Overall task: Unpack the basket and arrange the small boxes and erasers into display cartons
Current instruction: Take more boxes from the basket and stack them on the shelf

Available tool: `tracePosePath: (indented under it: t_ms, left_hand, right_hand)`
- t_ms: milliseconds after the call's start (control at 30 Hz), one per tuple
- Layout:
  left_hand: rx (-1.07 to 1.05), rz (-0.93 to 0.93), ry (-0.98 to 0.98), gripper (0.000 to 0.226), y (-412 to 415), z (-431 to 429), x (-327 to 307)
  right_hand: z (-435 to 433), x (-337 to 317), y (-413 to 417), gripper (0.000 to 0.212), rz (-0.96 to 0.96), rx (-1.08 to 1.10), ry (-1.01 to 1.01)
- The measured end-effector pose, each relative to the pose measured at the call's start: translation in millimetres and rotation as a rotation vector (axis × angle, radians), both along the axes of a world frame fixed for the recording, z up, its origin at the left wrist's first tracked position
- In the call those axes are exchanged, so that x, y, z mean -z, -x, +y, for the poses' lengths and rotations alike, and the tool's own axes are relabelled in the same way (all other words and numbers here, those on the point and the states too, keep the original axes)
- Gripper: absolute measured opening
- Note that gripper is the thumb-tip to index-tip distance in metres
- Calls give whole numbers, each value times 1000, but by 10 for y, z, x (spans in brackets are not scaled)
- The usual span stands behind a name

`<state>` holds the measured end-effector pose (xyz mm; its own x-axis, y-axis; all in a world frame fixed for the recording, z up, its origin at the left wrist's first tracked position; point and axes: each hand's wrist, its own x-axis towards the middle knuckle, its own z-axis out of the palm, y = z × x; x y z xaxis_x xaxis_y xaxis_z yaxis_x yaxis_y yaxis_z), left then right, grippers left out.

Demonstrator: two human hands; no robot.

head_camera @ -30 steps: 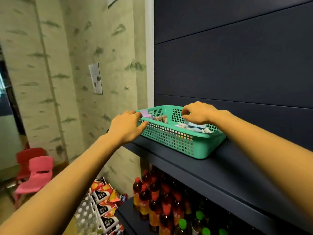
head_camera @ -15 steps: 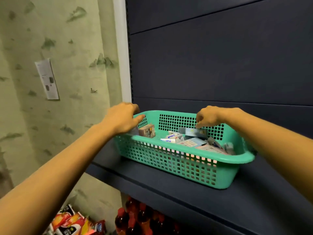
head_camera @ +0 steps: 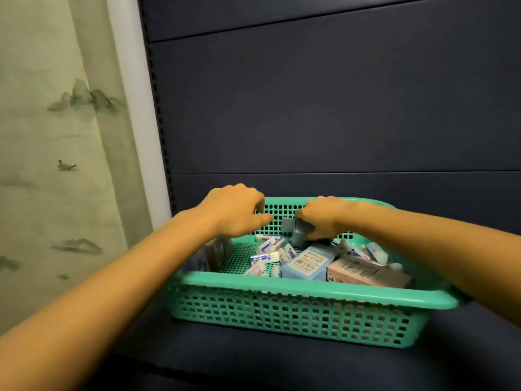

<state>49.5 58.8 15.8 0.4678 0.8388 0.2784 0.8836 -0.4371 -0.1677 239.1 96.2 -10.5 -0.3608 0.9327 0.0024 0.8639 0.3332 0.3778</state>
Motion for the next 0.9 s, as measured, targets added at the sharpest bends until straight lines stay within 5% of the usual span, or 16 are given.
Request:
tracePosePath:
  t_ms: [267,467,700,900]
  left_hand:
    - [144,155,425,58,-506,276,84]
    - [141,281,671,55,-751,288,307]
    - [196,158,573,46,-717,283,216]
    - [220,-117,245,54,-669,156,-197]
  right_hand:
    - [-285,-473,-378,38,666,188,-204]
    - [-658,-334,-497,27,777,308,-249]
    - [-980,-129,-635,39,975,418,-335]
    - [-1424,-220,-1035,37,1202,472,-471]
